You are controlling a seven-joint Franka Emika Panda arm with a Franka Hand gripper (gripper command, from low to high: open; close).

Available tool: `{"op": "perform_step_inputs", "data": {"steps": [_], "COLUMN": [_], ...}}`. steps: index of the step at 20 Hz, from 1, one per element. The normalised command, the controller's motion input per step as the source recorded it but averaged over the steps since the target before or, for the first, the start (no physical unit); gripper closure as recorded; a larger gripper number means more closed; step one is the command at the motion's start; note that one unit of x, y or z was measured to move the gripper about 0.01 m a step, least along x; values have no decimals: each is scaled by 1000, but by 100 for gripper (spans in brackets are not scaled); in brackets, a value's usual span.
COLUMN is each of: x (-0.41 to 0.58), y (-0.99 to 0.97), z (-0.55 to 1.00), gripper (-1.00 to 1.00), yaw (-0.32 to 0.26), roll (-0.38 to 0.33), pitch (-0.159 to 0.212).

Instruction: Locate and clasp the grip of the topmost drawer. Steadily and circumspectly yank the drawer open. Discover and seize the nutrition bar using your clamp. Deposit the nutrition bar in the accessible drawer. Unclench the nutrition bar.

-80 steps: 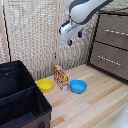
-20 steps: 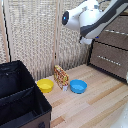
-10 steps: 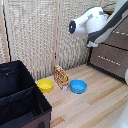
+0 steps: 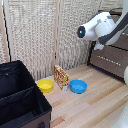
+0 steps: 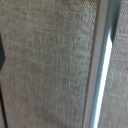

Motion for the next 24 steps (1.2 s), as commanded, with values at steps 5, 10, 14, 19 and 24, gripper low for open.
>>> {"op": "perform_step_inputs", "data": {"steps": [5, 10, 14, 19, 24], "x": [0, 7, -4, 188, 197], "y": [-339, -22, 43, 470, 719], "z": [65, -45, 20, 27, 0], "gripper": [100, 100, 100, 100, 100], "yaw": [145, 5, 0, 0, 0], "roll": [0, 10, 61, 249, 260], "pitch": [3, 0, 1, 77, 72]}}
